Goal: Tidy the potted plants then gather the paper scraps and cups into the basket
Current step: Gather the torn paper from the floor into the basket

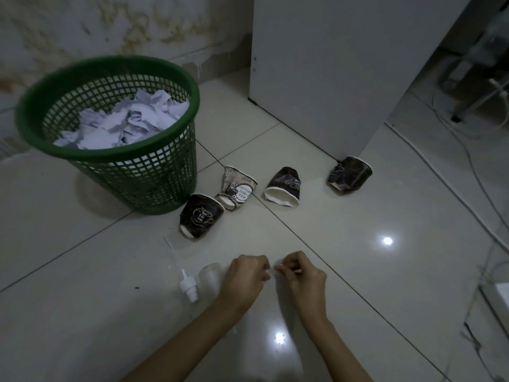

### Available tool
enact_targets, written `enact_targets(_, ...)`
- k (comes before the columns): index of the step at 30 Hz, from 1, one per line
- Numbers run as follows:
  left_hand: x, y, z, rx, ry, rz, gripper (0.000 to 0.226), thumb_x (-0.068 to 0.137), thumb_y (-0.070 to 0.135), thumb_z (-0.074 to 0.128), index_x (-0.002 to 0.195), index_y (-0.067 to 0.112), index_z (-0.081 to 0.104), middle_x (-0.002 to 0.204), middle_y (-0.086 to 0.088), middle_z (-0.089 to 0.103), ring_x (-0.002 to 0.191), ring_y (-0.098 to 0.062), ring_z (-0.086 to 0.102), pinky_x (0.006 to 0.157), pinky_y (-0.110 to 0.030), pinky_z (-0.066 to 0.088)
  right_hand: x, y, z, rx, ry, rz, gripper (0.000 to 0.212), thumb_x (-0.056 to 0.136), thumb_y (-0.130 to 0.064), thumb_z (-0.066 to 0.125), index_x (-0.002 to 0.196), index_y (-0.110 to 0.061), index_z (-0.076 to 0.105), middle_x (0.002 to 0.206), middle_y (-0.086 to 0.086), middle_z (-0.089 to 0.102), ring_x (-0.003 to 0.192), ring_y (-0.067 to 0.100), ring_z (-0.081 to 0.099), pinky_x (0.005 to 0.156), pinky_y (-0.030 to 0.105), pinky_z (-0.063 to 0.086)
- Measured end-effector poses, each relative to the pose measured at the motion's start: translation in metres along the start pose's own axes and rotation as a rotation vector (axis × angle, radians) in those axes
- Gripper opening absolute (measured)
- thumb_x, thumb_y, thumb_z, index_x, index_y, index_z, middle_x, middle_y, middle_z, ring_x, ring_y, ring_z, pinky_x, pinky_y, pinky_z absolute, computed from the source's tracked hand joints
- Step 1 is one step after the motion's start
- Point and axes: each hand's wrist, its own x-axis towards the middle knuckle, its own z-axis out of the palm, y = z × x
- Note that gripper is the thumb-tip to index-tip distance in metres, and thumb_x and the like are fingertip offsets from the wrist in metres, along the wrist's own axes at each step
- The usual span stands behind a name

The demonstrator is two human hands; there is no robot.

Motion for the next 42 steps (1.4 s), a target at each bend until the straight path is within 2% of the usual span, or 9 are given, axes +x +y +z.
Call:
enact_targets(5, 0.003, 0.033, -0.091, -0.307, 0.379, 0.016, 0.009, 0.078, 0.004, 0.069, 0.085, 0.006, 0.073, 0.080, -0.008, 0.074, 0.074, -0.011, 0.068, 0.069, -0.011, 0.044, 0.038, -0.074, -0.004, 0.232, 0.062, -0.085, 0.034, 0.071, 0.001, 0.074, 0.062, -0.027, 0.059, 0.057, -0.013, 0.064, 0.058, -0.002, 0.060, 0.058, 0.006, 0.046)
enact_targets(9, -0.005, 0.047, -0.199, -0.212, 0.912, 0.219, 0.014, 0.081, 0.006, 0.066, 0.092, 0.010, 0.073, 0.083, 0.010, 0.067, 0.070, 0.015, 0.057, 0.070, 0.010, 0.034, 0.076, -0.168, -0.009, 0.344, -0.035, -0.351, 0.031, 0.076, 0.004, 0.067, 0.068, -0.025, 0.064, 0.063, -0.015, 0.065, 0.060, 0.005, 0.059, 0.063, 0.022, 0.052)
enact_targets(12, -0.003, 0.038, -0.265, -0.169, 1.090, 0.226, 0.019, 0.086, 0.011, 0.061, 0.102, 0.012, 0.071, 0.087, 0.009, 0.066, 0.071, 0.006, 0.060, 0.073, 0.002, 0.042, 0.101, -0.244, 0.006, 0.306, -0.048, -0.615, 0.014, 0.079, 0.001, 0.065, 0.082, -0.011, 0.071, 0.072, -0.008, 0.065, 0.066, 0.006, 0.061, 0.070, 0.022, 0.054)
enact_targets(17, 0.021, 0.004, -0.299, 0.216, 0.818, -0.069, 0.026, 0.092, 0.010, 0.053, 0.114, 0.006, 0.065, 0.116, -0.015, 0.066, 0.107, -0.028, 0.061, 0.093, -0.031, 0.043, 0.125, -0.300, 0.053, -0.114, -0.296, -0.779, 0.022, 0.088, -0.004, 0.058, 0.106, -0.003, 0.069, 0.106, 0.010, 0.071, 0.100, 0.019, 0.064, 0.089, 0.021, 0.043)
enact_targets(20, 0.014, -0.006, -0.287, 0.266, 0.820, -0.084, 0.027, 0.091, 0.015, 0.055, 0.115, 0.005, 0.064, 0.120, -0.017, 0.062, 0.111, -0.031, 0.056, 0.097, -0.038, 0.041, 0.131, -0.278, 0.053, -0.110, -0.295, -0.695, 0.023, 0.091, -0.008, 0.055, 0.111, -0.007, 0.067, 0.114, 0.007, 0.068, 0.099, 0.011, 0.060, 0.077, 0.009, 0.037)
enact_targets(23, -0.005, -0.004, -0.252, 0.158, 0.872, 0.049, 0.021, 0.090, 0.016, 0.058, 0.107, 0.006, 0.064, 0.108, -0.014, 0.064, 0.099, -0.026, 0.057, 0.087, -0.034, 0.043, 0.138, -0.237, 0.039, -0.045, -0.218, -0.513, 0.020, 0.090, -0.011, 0.056, 0.106, -0.008, 0.068, 0.106, 0.006, 0.069, 0.086, 0.005, 0.054, 0.063, 0.008, 0.036)
enact_targets(27, -0.018, 0.009, -0.199, 0.038, 0.567, 0.132, 0.018, 0.090, 0.020, 0.058, 0.104, 0.012, 0.064, 0.100, -0.004, 0.067, 0.091, -0.018, 0.061, 0.082, -0.031, 0.049, 0.148, -0.173, 0.021, -0.139, -0.264, -0.216, 0.020, 0.089, -0.013, 0.057, 0.106, -0.007, 0.066, 0.104, 0.012, 0.068, 0.082, 0.011, 0.053, 0.062, 0.008, 0.039)
enact_targets(35, -0.013, -0.041, -0.107, 0.368, -0.396, -0.544, 0.055, 0.093, 0.047, 0.044, 0.132, 0.008, 0.045, 0.136, -0.011, 0.048, 0.125, -0.023, 0.046, 0.098, -0.026, 0.039, 0.068, -0.103, 0.042, -0.679, -1.029, 0.268, 0.067, 0.077, -0.047, 0.068, 0.121, -0.003, 0.047, 0.112, 0.015, 0.062, 0.093, 0.026, 0.065, 0.076, 0.035, 0.055)
enact_targets(42, -0.021, -0.060, -0.080, 0.316, -0.468, -0.661, 0.053, 0.094, 0.049, 0.041, 0.123, 0.007, 0.052, 0.128, -0.010, 0.055, 0.114, -0.024, 0.056, 0.083, -0.025, 0.043, 0.025, -0.086, 0.084, -0.744, -1.012, 0.303, 0.094, 0.075, -0.035, 0.074, 0.140, -0.001, 0.016, 0.135, 0.017, 0.044, 0.119, 0.030, 0.052, 0.088, 0.034, 0.048)
